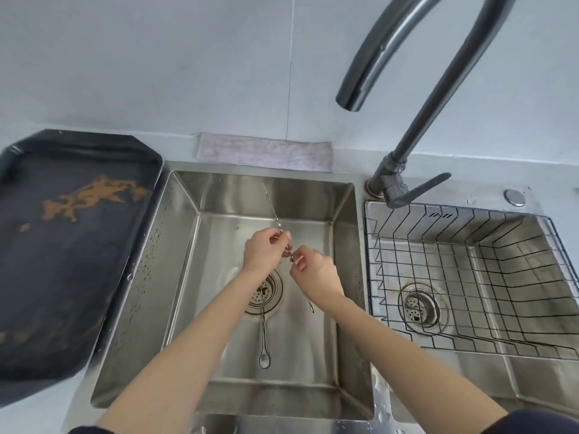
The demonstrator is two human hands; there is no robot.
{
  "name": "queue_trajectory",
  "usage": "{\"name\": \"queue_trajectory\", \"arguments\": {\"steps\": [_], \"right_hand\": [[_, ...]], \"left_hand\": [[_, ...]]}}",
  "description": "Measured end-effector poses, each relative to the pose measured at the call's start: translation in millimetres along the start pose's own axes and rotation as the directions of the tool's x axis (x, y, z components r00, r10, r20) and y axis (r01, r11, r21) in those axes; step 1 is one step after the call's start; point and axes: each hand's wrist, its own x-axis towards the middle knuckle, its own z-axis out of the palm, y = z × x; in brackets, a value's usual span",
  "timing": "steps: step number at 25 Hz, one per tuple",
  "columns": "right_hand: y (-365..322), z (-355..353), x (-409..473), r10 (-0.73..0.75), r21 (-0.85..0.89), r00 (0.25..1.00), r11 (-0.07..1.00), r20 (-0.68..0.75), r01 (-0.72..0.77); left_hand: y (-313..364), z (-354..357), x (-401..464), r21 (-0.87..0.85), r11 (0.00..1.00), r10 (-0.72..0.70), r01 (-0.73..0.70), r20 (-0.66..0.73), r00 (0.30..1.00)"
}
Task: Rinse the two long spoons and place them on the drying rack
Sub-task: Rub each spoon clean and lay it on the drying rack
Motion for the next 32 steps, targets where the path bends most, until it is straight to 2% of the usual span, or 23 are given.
{"name": "queue_trajectory", "arguments": {"steps": [4,11,18,24,32], "right_hand": [[-7.2,-24.7,-9.2,-0.04,0.035,0.998,0.999,-0.041,0.041],[-9.7,-63.5,-23.0,-0.192,-0.011,0.97,0.981,-0.146,0.193],[11.2,-97.9,-45.5,-0.238,-0.089,0.942,0.971,-0.238,0.223],[42.5,-128.6,-59.9,-0.278,-0.165,0.916,0.957,-0.289,0.238],[89.7,-162.9,-67.5,-0.284,-0.255,0.912,0.943,-0.295,0.211]], "left_hand": [[22.4,-11.8,-11.2,-0.126,0.99,0.062,-0.062,-0.004,0.998],[67.0,-16.9,-38.8,-0.215,0.96,0.177,-0.179,-0.028,0.984],[90.3,6.7,-72.2,-0.338,0.929,0.179,-0.152,0.049,0.983],[101.2,42.4,-96.3,-0.412,0.908,0.144,-0.075,0.139,0.98],[108.4,90.8,-105.8,-0.379,0.925,0.128,-0.038,0.216,0.968]]}}
